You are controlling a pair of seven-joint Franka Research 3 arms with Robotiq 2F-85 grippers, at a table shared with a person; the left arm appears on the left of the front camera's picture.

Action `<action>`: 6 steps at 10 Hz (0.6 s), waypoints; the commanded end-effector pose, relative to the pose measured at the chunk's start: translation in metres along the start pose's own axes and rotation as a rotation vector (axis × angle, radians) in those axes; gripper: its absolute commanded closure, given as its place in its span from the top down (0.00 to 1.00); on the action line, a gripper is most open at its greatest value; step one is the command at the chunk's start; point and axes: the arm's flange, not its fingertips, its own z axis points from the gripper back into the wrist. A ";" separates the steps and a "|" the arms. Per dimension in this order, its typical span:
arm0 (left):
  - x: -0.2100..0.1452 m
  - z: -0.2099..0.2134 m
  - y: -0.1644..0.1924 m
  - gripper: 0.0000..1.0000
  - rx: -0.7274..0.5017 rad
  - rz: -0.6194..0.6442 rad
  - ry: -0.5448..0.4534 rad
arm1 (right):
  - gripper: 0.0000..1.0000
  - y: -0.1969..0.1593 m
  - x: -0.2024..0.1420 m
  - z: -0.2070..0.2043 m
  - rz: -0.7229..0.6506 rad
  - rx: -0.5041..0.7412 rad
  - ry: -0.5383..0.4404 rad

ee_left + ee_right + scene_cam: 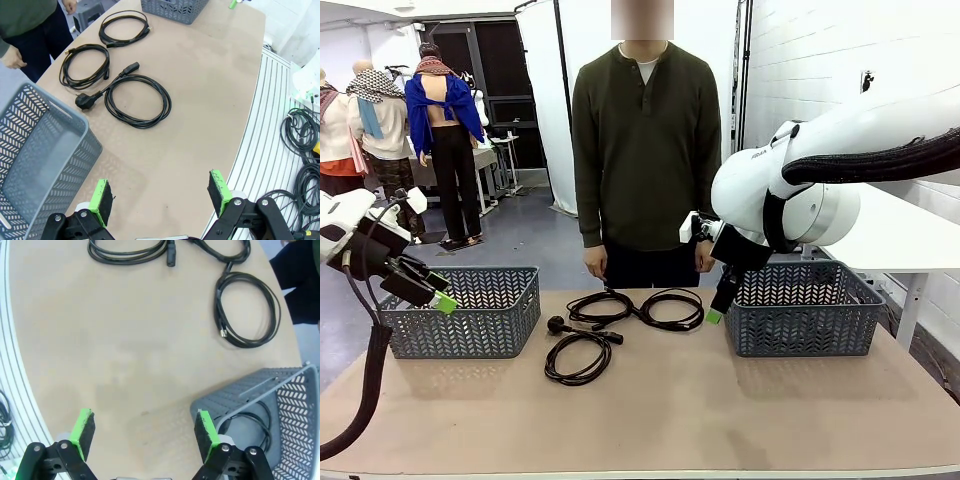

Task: Organize the cables according to human instructions.
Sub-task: Pick up a bundle of cables and place it in the basket indicated by the human.

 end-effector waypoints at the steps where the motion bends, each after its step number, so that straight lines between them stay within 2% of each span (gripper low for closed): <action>1: -0.001 0.000 0.003 1.00 -0.015 -0.017 -0.018 | 1.00 -0.001 0.002 0.001 -0.006 -0.007 0.001; 6: -0.001 0.000 0.003 1.00 -0.015 -0.017 -0.018 | 1.00 -0.001 0.002 0.001 -0.006 -0.007 0.001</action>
